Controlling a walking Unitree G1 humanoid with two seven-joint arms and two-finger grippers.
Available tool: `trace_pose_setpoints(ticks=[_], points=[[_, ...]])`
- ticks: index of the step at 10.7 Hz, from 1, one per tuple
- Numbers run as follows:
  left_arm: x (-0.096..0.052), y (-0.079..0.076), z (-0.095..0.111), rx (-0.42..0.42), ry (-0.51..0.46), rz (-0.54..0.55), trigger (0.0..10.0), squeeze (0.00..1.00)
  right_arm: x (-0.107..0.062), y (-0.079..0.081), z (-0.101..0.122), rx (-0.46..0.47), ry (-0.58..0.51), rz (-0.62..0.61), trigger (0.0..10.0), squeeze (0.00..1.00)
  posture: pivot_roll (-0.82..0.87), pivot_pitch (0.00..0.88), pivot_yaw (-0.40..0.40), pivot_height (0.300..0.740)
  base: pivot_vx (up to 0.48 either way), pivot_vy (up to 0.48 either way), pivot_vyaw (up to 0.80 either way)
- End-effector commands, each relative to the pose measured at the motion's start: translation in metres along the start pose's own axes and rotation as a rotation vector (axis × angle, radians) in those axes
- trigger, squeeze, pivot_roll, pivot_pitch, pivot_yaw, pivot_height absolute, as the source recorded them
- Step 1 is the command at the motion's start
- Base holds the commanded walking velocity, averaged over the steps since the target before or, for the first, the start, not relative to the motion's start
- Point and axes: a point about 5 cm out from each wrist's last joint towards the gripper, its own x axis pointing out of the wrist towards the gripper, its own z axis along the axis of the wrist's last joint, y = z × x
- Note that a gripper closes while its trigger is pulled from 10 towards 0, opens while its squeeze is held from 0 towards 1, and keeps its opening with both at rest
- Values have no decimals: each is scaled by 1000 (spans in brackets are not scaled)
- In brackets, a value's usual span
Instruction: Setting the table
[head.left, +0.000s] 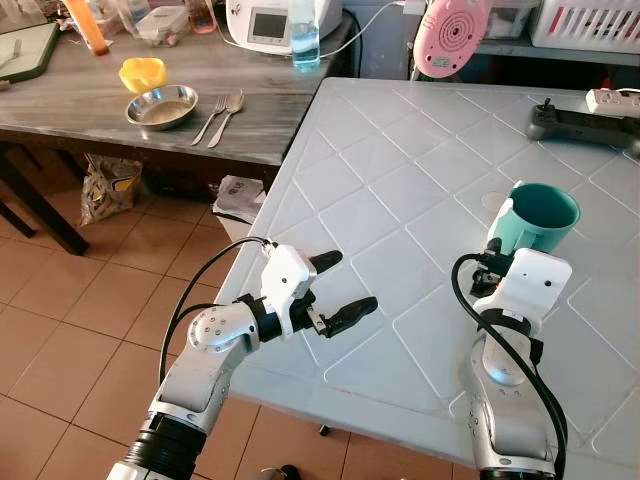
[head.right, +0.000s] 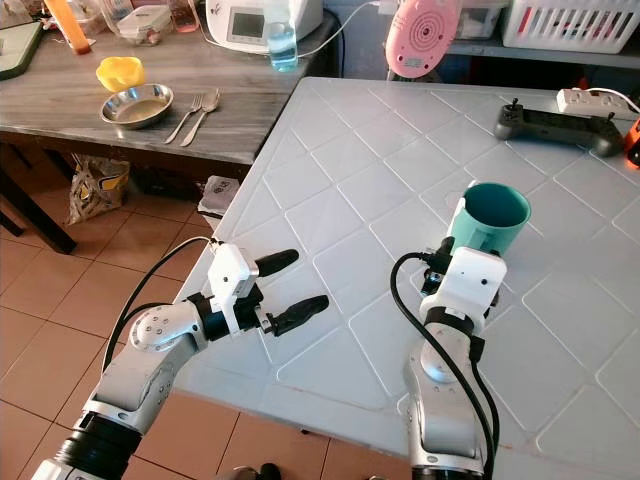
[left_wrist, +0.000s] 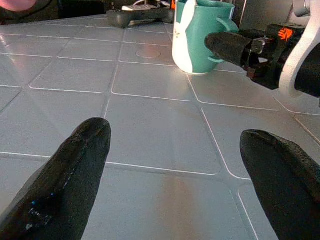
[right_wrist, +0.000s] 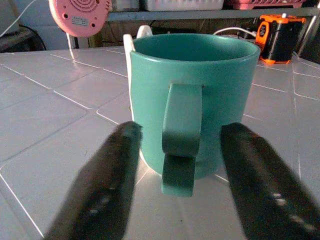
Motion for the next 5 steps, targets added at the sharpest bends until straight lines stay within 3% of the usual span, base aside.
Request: trace_pose_setpoints(ticks=[1,5], points=[[0,-3,0,0,10,-24,10000,0,0,2,-1,14,2,-17,0,0,72,156,82,740,0,0,0],[0,-4,1,-2,11,-22,10000,0,-1,-20,3,-20,-29,-99,0,0,71,154,86,740,0,0,0]])
